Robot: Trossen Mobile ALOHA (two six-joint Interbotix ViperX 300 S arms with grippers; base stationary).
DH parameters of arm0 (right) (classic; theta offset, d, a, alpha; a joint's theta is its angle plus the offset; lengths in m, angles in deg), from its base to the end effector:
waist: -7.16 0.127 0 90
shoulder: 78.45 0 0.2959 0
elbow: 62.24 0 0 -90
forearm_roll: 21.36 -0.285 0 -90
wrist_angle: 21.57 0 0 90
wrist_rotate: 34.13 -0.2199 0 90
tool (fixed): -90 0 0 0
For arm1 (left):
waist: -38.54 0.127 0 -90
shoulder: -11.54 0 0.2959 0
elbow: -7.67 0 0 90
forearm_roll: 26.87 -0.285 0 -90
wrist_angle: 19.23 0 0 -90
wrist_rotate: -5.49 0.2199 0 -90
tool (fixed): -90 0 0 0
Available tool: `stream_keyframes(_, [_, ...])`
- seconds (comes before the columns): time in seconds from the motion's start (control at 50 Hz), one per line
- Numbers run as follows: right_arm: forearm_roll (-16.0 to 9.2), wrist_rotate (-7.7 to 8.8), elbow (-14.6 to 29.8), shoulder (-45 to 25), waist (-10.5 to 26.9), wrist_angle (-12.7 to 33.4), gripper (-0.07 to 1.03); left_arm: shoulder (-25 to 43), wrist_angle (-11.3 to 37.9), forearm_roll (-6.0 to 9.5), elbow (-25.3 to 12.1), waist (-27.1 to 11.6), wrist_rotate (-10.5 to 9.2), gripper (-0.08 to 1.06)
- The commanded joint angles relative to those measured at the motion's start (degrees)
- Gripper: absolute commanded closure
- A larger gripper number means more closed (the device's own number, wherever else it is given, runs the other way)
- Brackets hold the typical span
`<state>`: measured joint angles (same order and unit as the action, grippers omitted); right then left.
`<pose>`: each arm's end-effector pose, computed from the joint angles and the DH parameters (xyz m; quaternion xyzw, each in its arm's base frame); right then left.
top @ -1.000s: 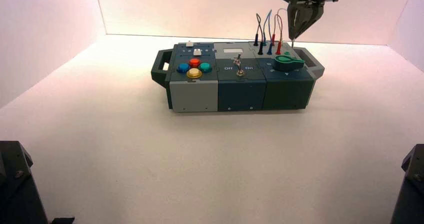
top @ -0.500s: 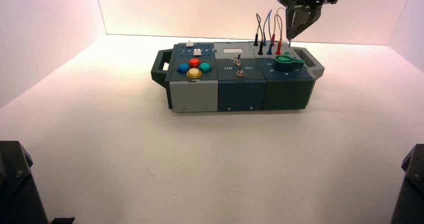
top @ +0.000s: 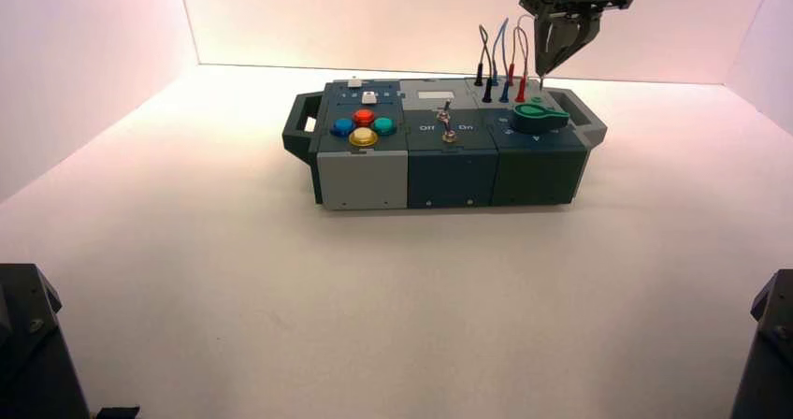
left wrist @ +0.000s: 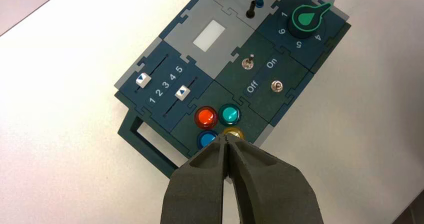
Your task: Insert the white wire.
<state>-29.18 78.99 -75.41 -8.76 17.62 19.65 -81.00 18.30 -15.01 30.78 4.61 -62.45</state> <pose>0.3890 0.0919 0.0363 -0.1459 0.5812 0.1973 0.7759 0.2924 -0.2299 0.1385 0.2007 0.4314 -0.3574 0.8037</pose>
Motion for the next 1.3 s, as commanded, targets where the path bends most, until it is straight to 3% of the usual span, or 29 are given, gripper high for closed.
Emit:
stream_keyframes(0.02, [0.09, 0.09, 0.70, 1.05, 0.35, -0.79, 0.99, -0.53, -0.44, 0.00, -1.23, -0.09, 0.35, 1.01])
stream_keyframes(1.3, [0.00, 0.26, 0.44, -1.85, 0.62, -2.81, 0.99, -0.18, -0.44, -0.18, -1.23, -0.09, 0.26, 1.01])
